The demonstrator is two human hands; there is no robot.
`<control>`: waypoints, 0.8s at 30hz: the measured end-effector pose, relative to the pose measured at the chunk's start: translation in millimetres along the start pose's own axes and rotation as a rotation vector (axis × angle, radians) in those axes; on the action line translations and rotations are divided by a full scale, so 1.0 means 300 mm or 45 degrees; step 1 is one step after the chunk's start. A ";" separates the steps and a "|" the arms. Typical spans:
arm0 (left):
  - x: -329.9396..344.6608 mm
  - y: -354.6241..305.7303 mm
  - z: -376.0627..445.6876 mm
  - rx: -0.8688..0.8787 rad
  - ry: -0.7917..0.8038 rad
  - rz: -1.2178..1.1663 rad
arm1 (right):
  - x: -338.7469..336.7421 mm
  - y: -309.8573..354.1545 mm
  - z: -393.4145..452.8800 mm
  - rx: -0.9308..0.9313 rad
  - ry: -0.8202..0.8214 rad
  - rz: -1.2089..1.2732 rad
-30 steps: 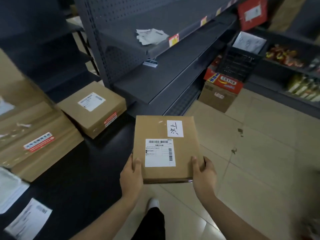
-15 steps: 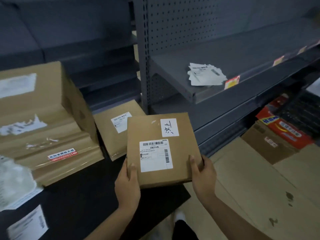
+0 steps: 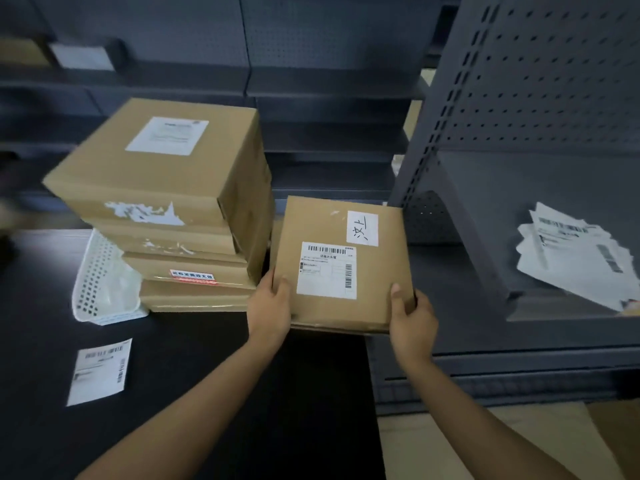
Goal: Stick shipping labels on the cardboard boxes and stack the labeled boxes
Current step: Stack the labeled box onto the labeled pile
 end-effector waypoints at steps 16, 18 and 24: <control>0.050 0.112 0.261 -0.055 0.037 0.106 | 0.267 0.025 0.190 0.083 0.146 -0.186; 0.045 0.113 0.260 -0.040 0.023 0.121 | 0.270 0.027 0.189 0.067 0.148 -0.212; 0.026 0.122 0.222 -0.055 0.059 0.123 | 0.243 0.066 0.155 -0.068 0.076 -0.425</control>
Point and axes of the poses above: each hand's wrist, its own z-axis towards the middle knuckle, its own x-axis out of the palm, y = z × x, the point moved 10 cm from there along z, towards the middle knuckle, and after that the axes turned 1 degree about x, right-handed, at the moved point
